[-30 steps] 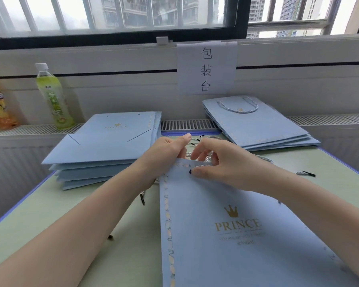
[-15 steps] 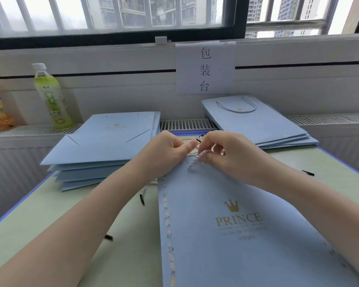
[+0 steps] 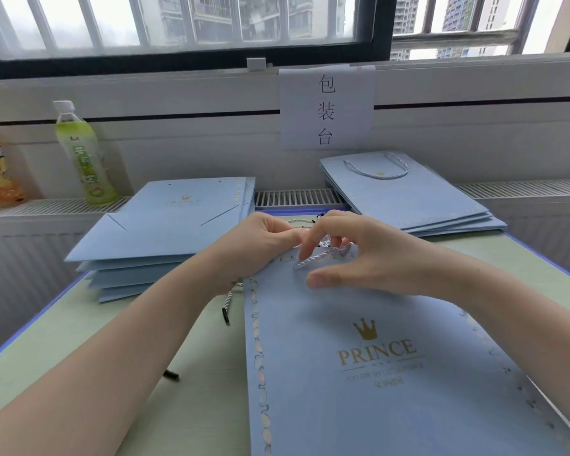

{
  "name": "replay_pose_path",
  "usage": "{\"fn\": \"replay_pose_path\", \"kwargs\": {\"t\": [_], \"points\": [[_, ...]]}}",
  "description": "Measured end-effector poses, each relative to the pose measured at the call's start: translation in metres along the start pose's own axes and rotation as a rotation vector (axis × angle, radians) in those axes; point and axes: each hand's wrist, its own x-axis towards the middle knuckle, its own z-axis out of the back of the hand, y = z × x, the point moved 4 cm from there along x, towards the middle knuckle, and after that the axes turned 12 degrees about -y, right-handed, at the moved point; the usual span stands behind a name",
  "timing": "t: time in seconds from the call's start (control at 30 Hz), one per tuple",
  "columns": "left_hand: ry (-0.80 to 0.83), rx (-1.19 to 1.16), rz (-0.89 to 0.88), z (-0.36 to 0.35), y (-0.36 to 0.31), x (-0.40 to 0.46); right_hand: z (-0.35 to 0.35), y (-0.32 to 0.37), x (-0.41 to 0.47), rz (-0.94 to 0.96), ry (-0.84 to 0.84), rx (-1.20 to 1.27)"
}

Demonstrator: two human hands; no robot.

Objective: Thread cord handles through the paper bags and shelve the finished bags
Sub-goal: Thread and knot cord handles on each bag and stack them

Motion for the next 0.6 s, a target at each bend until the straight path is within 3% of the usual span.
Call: {"fn": "replay_pose_path", "kwargs": {"t": [0.2,0.37,0.6], "points": [[0.026,-0.042,0.014,0.0,-0.002,0.001,-0.008,0.003,0.001,0.047,-0.17,-0.055],[0.039,-0.025,0.01,0.0,-0.004,-0.002,-0.012,0.007,-0.001,0.082,-0.191,-0.164],[-0.053,0.163,-0.166,0.001,-0.012,-0.002,0.021,-0.001,0.003,0.035,-0.322,-0.781]]}}
